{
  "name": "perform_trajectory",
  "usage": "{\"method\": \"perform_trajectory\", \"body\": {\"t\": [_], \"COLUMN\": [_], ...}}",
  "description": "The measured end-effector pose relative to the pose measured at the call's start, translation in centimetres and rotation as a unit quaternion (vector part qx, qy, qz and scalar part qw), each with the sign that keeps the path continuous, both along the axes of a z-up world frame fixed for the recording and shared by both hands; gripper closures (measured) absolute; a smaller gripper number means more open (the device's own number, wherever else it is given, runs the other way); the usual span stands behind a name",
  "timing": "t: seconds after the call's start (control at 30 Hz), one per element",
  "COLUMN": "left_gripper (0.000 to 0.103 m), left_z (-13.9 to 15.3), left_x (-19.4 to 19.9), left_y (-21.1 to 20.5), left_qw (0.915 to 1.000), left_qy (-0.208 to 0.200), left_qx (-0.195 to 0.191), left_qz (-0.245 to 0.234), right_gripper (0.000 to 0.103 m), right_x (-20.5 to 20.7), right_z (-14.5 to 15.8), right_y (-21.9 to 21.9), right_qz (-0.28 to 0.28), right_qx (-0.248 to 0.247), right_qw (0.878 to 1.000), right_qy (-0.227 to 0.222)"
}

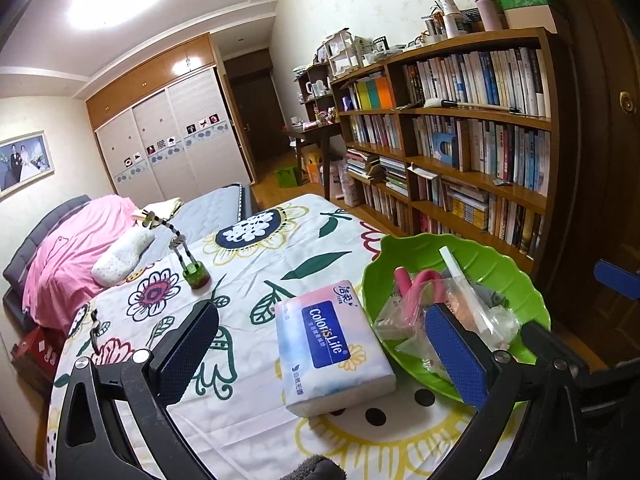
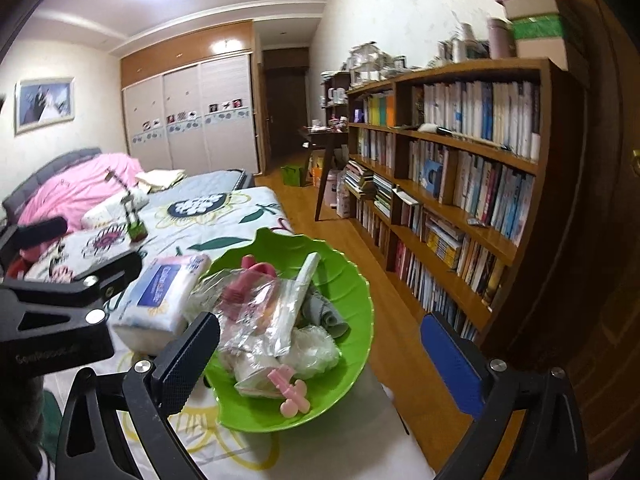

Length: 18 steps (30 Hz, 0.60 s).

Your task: Organize soft objects

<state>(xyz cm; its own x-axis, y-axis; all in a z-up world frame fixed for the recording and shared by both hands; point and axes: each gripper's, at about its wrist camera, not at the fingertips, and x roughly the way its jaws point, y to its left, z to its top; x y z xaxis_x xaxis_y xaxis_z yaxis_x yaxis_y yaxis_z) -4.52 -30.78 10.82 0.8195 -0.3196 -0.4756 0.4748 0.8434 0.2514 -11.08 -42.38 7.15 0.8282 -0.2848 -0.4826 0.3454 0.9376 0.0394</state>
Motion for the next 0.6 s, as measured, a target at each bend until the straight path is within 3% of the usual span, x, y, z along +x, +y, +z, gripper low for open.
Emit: {"method": "perform_trajectory", "body": {"t": [0.23,0.6], "left_gripper": [0.000,0.000], "left_z": [-0.2,-0.7], "left_x": [-0.3,-0.5], "left_y": [0.3,-0.3], "left_qw": [0.9999,0.9994], "left_qy": [-0.007,-0.012], "left_qx": [0.007,0.029], "left_qz": [0.008,0.012], "right_gripper": [0.000,0.000], "right_x": [-0.1,-0.3], "right_z": [-0.1,-0.4], "right_y": [1.5,2.4], "right_qz": [0.033,0.034], "right_qx": [-0.021,-0.038], "right_qw": [0.999,0.998], "right_qy": [0.019,0.030]}}
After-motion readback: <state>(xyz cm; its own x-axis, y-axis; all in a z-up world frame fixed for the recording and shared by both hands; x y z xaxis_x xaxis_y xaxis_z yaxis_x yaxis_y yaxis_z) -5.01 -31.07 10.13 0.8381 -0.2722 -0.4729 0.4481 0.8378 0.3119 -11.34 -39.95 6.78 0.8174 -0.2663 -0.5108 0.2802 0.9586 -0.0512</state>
